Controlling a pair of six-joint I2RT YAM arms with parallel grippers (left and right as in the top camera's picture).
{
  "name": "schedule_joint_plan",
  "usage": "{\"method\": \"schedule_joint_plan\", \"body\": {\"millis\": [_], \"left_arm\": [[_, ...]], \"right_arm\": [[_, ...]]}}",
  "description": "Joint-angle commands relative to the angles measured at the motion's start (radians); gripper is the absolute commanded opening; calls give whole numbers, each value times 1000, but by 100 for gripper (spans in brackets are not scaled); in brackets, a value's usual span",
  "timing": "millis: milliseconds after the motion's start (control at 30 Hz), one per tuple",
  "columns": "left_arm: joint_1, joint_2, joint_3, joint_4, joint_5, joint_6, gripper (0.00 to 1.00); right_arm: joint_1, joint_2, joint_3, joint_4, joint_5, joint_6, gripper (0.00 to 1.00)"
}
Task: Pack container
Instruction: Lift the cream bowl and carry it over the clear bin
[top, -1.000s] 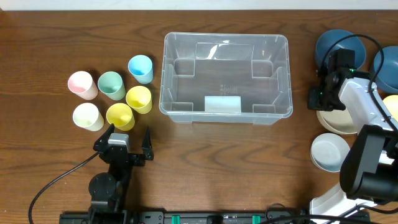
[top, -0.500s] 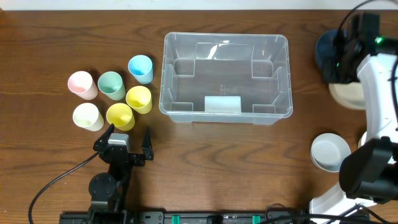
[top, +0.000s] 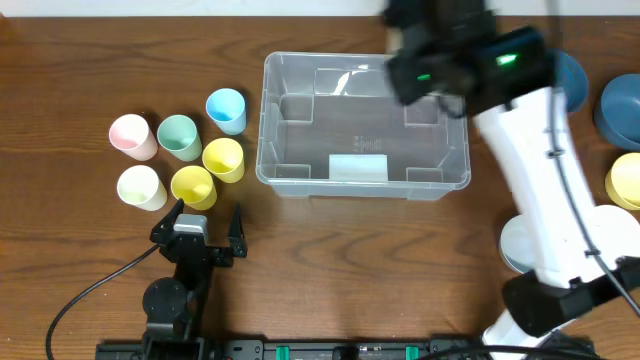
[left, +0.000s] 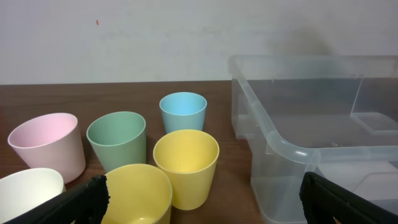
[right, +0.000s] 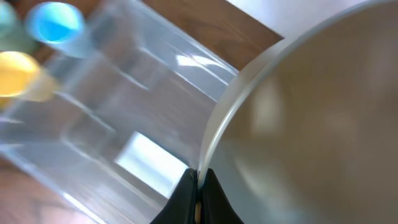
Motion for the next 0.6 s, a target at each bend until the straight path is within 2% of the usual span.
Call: {"method": "schedule_joint_plan", "body": {"millis": [0,167,367,567], "left_arm": [[6,-6,-19,-32,12,13,98],[6,-6,-19,-32,12,13,98],[6,-6,-19,-32,12,13,98],[6,-6,-19,-32,12,13,98]], "right_arm": [[61,53,14,19,56,5,1],[92,173,14,27,86,30,1],[89,317,14,21,179,142,1],[79,377,14,23,210,196,1]]}}
